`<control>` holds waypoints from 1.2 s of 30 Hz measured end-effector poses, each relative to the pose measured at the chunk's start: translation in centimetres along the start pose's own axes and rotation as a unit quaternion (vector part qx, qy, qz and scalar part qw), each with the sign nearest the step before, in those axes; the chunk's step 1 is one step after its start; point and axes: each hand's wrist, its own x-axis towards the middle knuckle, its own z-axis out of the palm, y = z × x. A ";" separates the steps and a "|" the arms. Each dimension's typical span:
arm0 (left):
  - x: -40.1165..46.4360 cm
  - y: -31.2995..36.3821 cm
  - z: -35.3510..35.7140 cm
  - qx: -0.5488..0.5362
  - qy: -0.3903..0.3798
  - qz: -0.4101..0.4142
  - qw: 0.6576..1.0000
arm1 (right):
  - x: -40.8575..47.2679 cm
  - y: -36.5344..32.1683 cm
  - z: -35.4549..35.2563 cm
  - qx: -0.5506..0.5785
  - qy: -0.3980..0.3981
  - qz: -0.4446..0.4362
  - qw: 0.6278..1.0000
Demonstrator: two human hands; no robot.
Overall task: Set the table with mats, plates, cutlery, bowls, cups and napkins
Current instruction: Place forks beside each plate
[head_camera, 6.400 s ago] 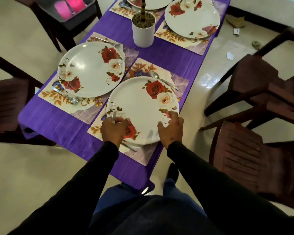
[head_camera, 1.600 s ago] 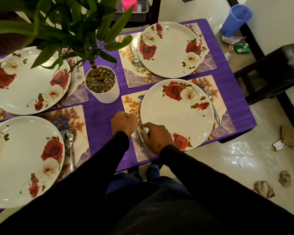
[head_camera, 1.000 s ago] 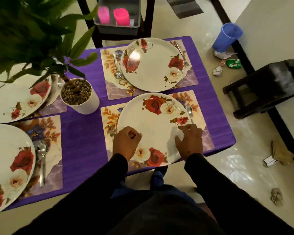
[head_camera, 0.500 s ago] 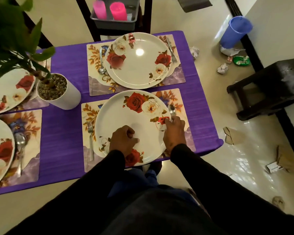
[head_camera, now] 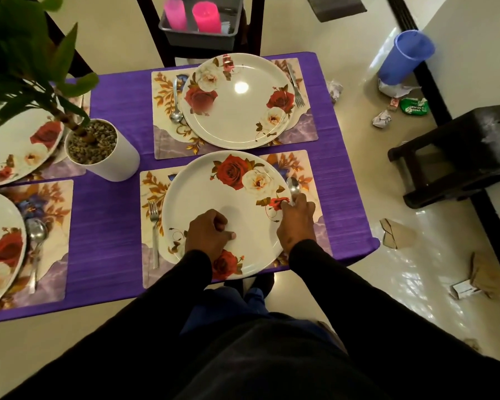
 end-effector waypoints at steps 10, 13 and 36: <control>0.1 0.0 0.0 0.007 -0.005 0.001 1.000 | 0.1 -0.5 -0.3 0.007 -0.013 0.014 1.000; 0.0 0.0 -0.1 0.004 -0.005 0.002 1.000 | 0.0 -0.5 -0.3 0.016 -0.014 0.015 1.000; -1.0 9.9 2.9 -0.139 0.073 0.100 0.982 | -0.2 0.8 -7.7 0.112 0.033 -0.115 0.987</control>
